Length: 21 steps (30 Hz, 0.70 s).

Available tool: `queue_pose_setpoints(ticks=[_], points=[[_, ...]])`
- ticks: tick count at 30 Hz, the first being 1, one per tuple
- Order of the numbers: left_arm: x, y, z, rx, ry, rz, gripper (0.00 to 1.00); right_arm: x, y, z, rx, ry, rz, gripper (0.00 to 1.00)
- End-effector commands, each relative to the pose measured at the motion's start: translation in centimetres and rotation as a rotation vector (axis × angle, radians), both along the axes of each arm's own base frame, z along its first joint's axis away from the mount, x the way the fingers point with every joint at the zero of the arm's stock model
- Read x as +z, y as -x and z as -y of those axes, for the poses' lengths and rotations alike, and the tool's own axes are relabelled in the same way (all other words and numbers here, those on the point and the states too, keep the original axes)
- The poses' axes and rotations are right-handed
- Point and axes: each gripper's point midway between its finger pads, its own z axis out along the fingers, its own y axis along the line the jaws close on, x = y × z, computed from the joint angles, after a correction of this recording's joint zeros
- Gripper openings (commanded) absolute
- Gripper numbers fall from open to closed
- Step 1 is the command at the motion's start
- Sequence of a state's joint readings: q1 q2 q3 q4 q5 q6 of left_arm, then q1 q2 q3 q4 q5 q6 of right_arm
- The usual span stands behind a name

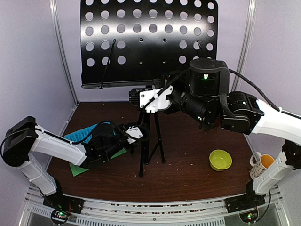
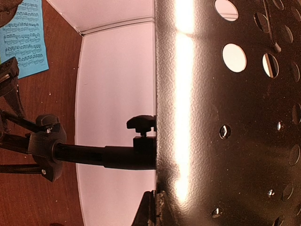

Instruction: Set up the instrument practice props

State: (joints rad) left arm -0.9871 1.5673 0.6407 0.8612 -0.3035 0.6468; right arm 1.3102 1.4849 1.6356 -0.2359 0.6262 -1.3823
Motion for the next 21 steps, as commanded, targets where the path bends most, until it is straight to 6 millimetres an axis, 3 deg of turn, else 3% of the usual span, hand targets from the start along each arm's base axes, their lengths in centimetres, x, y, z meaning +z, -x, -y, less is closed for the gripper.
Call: queue_pose_setpoints(ticks=[1, 6, 12, 15, 21], points=[[-1.0, 0.5, 0.3, -0.027, -0.089, 0.043, 0.29, 8.7, 1.2, 3.8, -0.017, -0.319, 0.090, 0.00], [0.0, 0.8, 0.3, -0.042, -0.036, 0.021, 0.24, 10.0, 1.4, 4.2, -0.015, -0.338, 0.107, 0.00], [-0.9, -0.1, 0.0, -0.014, -0.025, -0.013, 0.17, 11.0, 1.7, 4.3, -0.011, -0.331, 0.129, 0.00], [-0.6, -0.2, -0.3, 0.007, 0.011, -0.012, 0.28, 11.1, 1.8, 4.1, -0.013, -0.333, 0.130, 0.00], [1.5, 0.8, -1.7, 0.013, 0.150, -0.059, 0.54, 8.5, 2.2, 2.5, -0.025, -0.299, 0.128, 0.00]])
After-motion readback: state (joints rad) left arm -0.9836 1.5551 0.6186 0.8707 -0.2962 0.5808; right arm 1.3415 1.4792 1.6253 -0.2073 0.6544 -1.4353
